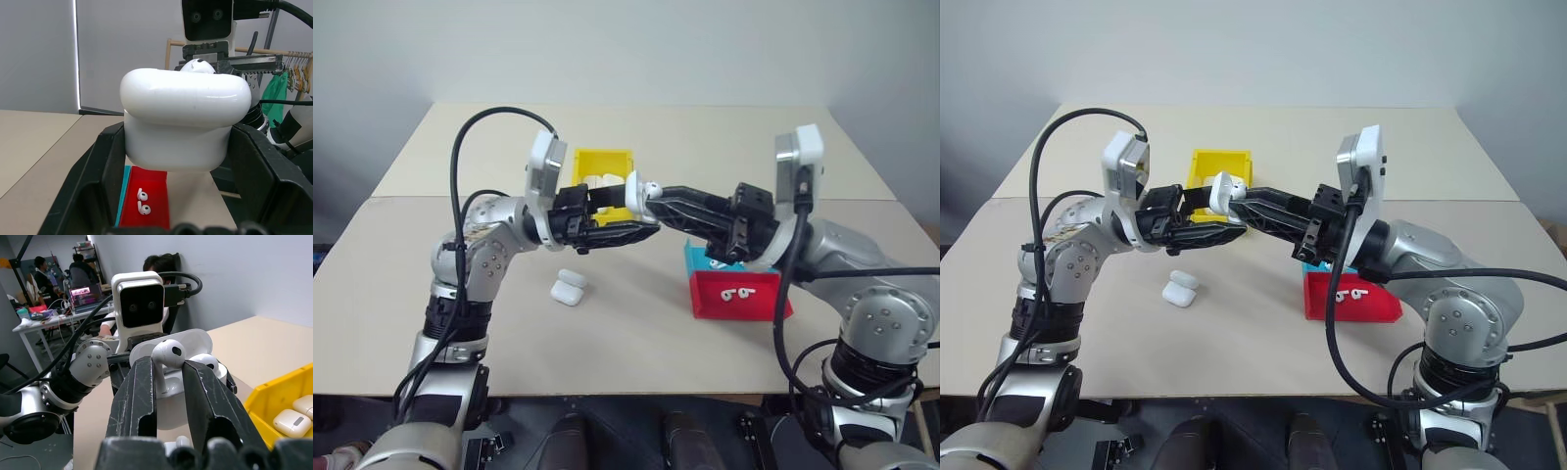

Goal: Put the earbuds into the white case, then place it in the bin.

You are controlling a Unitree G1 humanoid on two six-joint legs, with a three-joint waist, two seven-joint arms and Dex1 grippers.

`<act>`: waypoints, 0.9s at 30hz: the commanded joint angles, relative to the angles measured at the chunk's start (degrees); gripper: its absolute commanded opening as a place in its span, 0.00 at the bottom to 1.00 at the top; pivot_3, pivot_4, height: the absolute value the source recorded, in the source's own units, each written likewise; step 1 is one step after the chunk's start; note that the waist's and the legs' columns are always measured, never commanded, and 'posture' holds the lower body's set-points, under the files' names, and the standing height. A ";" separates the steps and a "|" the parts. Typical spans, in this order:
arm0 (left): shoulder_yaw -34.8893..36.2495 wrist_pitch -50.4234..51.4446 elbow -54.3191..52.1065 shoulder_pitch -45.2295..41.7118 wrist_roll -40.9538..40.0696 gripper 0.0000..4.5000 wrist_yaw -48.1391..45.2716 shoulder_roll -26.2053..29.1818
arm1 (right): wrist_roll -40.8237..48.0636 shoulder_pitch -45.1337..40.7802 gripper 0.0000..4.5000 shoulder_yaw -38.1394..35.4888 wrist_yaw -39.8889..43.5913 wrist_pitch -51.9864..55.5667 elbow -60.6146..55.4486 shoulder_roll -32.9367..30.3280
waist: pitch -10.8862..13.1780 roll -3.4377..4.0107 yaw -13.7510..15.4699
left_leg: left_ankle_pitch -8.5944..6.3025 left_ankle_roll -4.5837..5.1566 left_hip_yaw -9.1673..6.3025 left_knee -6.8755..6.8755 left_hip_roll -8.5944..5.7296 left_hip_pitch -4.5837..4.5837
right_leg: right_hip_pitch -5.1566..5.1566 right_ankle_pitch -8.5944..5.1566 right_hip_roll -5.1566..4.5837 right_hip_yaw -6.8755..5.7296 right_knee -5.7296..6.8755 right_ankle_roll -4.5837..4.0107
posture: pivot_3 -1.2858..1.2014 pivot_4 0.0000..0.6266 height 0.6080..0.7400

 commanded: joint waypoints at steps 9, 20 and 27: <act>1.50 -1.33 -2.35 -0.51 -0.92 0.63 0.50 -0.88 | 2.11 1.50 0.60 4.12 -0.04 -2.35 -1.61 -4.26 | 0.00 0.00 0.01 | 0.00 0.00 -0.01 0.00 0.00 0.00 | 0.00 0.00 0.00 0.00 -0.01 0.00 | 0.52 0.24 1.00; 1.61 -1.46 -2.12 -0.55 -0.91 0.63 0.73 -0.59 | 4.10 1.87 0.99 2.56 4.51 -4.47 -0.47 -11.20 | 0.00 -0.01 0.12 | 0.00 0.00 -0.01 0.00 0.00 0.00 | 0.01 0.00 0.00 0.00 -0.03 0.00 | 0.52 0.24 1.00; 0.46 -1.63 -0.06 -0.81 0.51 0.63 0.44 -1.37 | 3.24 0.00 0.87 -0.02 10.68 -6.10 4.27 -18.57 | 0.00 -0.02 0.13 | -0.01 0.01 -0.02 0.01 0.00 -0.02 | 0.02 0.00 0.00 -0.01 -0.06 0.00 | 0.52 0.24 1.00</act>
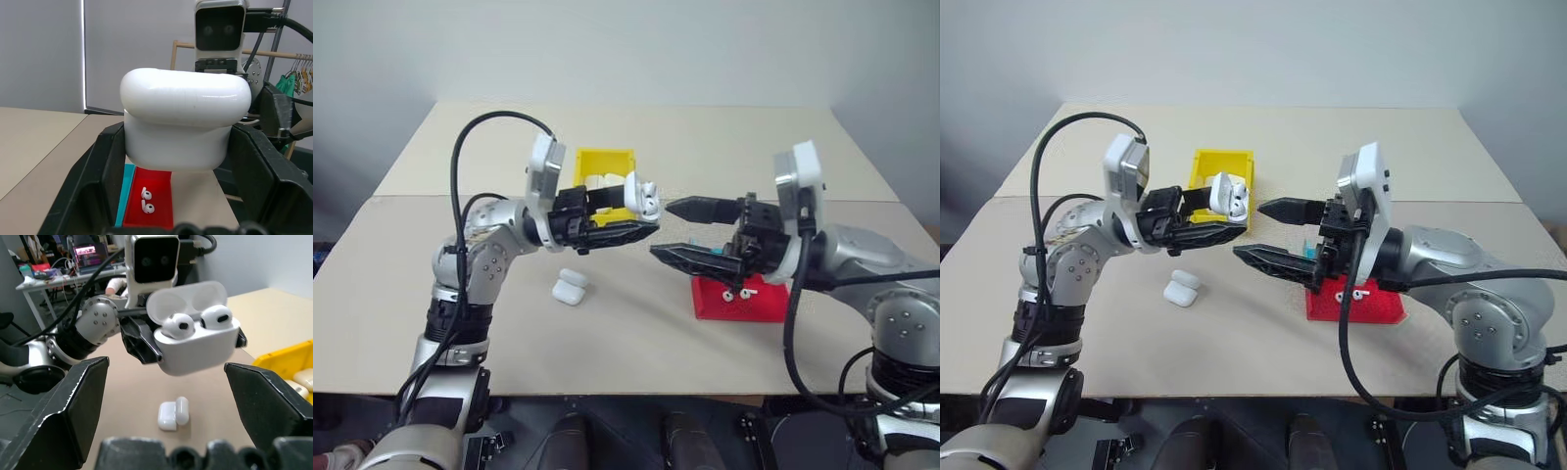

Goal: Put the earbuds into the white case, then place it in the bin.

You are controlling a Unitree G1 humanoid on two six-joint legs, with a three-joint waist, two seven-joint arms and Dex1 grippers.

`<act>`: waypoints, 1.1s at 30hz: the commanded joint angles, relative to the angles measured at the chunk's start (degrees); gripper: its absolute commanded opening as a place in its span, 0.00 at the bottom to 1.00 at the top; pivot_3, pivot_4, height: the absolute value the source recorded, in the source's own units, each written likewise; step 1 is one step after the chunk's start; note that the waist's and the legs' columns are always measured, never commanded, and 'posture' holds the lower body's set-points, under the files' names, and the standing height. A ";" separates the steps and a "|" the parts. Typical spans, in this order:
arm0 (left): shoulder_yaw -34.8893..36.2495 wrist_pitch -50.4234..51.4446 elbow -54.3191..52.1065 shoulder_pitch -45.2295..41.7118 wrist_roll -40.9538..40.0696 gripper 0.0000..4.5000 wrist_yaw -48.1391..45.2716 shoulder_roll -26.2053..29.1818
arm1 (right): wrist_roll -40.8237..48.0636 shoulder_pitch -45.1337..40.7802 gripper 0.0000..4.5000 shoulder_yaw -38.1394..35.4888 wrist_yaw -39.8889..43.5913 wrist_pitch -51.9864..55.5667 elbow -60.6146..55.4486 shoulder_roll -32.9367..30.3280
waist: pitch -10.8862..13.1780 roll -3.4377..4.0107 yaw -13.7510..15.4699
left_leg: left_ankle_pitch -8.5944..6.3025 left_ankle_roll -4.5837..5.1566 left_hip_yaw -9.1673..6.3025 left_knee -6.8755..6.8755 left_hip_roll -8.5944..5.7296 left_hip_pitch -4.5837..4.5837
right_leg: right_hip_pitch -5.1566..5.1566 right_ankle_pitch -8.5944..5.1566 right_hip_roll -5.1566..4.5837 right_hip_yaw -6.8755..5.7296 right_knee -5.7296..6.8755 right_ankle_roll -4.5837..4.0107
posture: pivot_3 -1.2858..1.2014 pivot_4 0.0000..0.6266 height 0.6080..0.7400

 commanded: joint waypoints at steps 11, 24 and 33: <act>-3.98 -5.14 4.06 -3.07 6.01 0.63 0.94 -4.45 | -25.24 -26.20 0.01 16.35 24.19 -18.32 21.70 -10.67 | 0.00 0.00 -0.22 | -0.01 0.02 0.05 0.00 0.00 -0.01 | -0.05 0.00 0.02 0.04 -0.03 0.00 | 0.52 0.24 1.00; -4.39 -7.16 5.10 -3.12 8.06 0.63 1.89 -7.84 | -43.43 -43.95 0.01 29.74 43.41 -37.92 37.70 -0.28 | 0.00 0.02 0.43 | -0.01 0.03 0.03 0.05 0.02 -0.27 | -0.18 0.00 -0.01 -0.07 0.10 0.00 | 0.52 0.24 1.00; -3.36 -6.79 3.27 -1.78 7.60 0.63 2.77 -6.48 | -46.46 -37.40 0.01 27.91 49.18 -44.79 34.74 -5.61 | 0.01 0.04 0.87 | -0.03 0.05 0.04 0.06 0.02 -0.30 | -0.16 0.01 -0.02 -0.10 0.05 0.01 | 0.52 0.24 1.00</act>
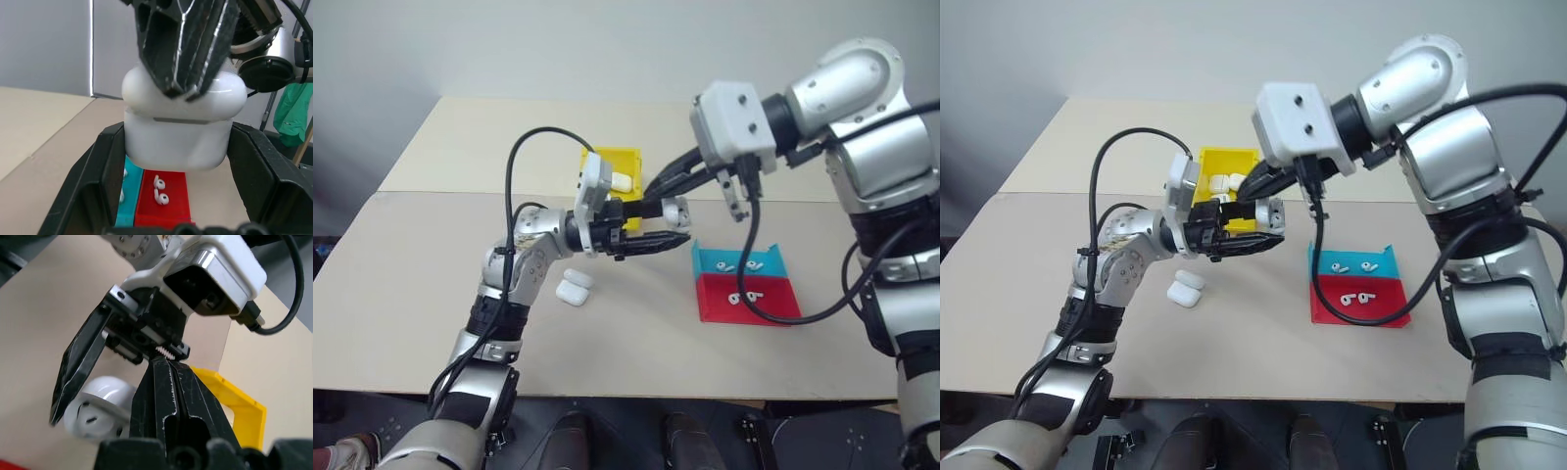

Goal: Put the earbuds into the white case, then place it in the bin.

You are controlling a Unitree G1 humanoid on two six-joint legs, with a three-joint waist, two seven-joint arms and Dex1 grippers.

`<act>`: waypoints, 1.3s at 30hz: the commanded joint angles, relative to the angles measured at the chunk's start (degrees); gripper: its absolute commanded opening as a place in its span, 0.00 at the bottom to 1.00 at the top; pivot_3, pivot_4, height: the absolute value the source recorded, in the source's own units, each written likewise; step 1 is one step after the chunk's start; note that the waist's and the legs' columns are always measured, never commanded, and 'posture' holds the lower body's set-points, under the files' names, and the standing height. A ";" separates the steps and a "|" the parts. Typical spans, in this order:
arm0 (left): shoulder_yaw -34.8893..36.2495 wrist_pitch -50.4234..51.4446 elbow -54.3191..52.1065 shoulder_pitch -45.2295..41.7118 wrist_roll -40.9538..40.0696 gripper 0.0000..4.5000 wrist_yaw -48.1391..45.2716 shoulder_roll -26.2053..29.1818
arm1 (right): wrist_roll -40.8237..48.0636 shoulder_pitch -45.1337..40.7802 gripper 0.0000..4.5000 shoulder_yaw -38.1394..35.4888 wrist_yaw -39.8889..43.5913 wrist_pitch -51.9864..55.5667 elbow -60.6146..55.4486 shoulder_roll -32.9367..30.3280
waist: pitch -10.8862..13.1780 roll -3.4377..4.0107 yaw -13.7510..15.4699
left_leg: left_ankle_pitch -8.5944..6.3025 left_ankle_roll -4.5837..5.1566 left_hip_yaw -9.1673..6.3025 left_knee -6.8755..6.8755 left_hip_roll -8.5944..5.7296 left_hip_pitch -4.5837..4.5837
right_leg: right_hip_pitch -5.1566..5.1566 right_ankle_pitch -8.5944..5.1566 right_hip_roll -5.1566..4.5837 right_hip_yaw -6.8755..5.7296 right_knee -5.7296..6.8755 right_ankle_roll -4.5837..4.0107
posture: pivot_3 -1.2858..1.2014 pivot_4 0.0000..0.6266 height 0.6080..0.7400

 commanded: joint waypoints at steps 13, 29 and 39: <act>8.14 -0.24 -7.20 0.50 5.44 0.63 29.61 -4.87 | 5.64 15.60 0.01 -23.60 -27.50 18.92 -12.92 1.54 | 0.01 0.02 0.73 | 0.00 0.00 -0.06 0.04 -0.01 0.01 | 0.05 0.00 -0.02 0.00 0.04 0.00 | 0.52 0.24 1.00; 4.96 -18.62 40.88 -19.64 29.64 0.63 56.63 -11.48 | 10.48 32.71 0.01 -28.00 -49.76 36.51 -37.62 5.91 | 0.01 0.01 0.52 | 0.00 0.00 -0.05 0.00 -0.07 -0.01 | 0.05 0.02 -0.02 -0.01 -0.27 0.03 | 0.52 0.24 1.00; 6.44 -29.13 53.20 -24.39 31.16 0.99 55.30 -11.45 | 13.35 35.46 0.00 -28.87 -51.98 38.31 -40.21 4.71 | 0.01 0.01 0.51 | 0.00 -0.01 -0.05 -0.05 -0.08 -0.05 | 0.05 0.02 -0.02 -0.02 -0.25 0.03 | 0.52 0.24 1.00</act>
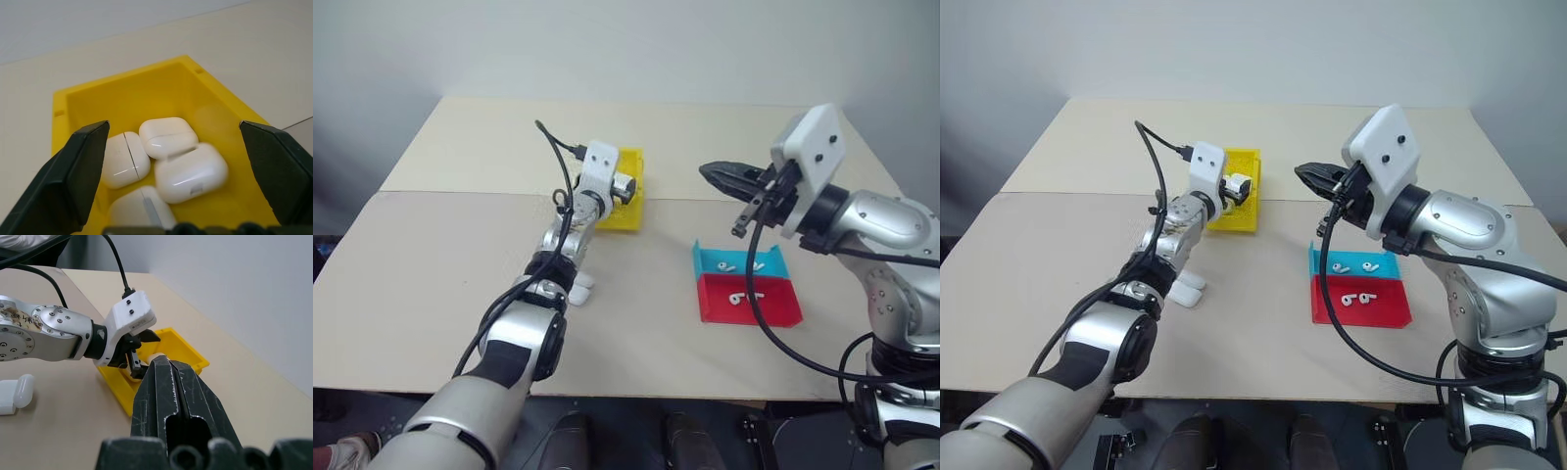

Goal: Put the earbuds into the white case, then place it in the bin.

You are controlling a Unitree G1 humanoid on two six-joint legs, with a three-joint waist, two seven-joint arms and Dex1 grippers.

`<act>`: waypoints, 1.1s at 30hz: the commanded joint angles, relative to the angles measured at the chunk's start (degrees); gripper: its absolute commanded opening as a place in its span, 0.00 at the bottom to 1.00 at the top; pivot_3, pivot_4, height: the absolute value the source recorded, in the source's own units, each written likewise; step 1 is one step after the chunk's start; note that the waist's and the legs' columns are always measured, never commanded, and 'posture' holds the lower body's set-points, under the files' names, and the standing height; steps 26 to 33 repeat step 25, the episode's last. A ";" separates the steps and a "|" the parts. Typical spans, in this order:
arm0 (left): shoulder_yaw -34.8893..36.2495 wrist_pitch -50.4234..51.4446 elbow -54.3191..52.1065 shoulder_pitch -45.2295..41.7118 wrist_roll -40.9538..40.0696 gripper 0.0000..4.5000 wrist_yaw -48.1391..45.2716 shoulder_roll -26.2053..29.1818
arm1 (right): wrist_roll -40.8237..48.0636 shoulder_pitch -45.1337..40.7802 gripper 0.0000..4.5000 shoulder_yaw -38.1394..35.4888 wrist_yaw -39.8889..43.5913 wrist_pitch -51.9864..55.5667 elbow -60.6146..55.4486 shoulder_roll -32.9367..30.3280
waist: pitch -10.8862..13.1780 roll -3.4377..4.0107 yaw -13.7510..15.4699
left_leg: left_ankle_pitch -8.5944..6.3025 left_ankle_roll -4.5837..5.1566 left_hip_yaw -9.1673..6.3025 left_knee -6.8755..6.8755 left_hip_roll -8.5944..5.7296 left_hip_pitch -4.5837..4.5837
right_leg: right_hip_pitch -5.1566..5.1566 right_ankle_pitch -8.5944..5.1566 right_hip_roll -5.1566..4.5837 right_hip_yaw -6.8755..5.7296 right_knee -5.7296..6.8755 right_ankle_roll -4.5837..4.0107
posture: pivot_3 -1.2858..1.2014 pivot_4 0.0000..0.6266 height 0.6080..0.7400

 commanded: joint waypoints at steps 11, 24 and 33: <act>2.63 15.55 -54.68 23.97 -19.17 0.99 -34.68 19.99 | 0.93 13.15 0.00 -2.60 1.01 -1.31 -1.66 -5.70 | -0.02 0.03 -1.47 | 0.04 -0.07 0.02 -0.08 0.08 0.04 | -0.03 0.00 0.02 0.02 0.18 -0.01 | 0.52 0.24 1.00; 22.39 43.87 -91.48 49.51 -47.45 0.99 -38.00 40.90 | 2.16 22.25 0.00 -6.45 7.41 -6.11 -2.60 -9.46 | -0.01 0.00 -1.17 | 0.03 -0.06 0.00 0.05 0.07 0.38 | 0.18 -0.03 -0.01 0.04 0.25 0.01 | 0.52 0.24 1.00; 23.25 43.67 -92.67 50.72 -47.78 0.99 -37.86 41.36 | 2.37 23.42 0.00 -6.94 8.19 -6.71 -2.74 -9.85 | -0.01 0.00 -1.17 | 0.03 -0.06 0.01 0.04 0.07 0.40 | 0.18 -0.03 -0.01 0.06 0.24 0.00 | 0.52 0.24 1.00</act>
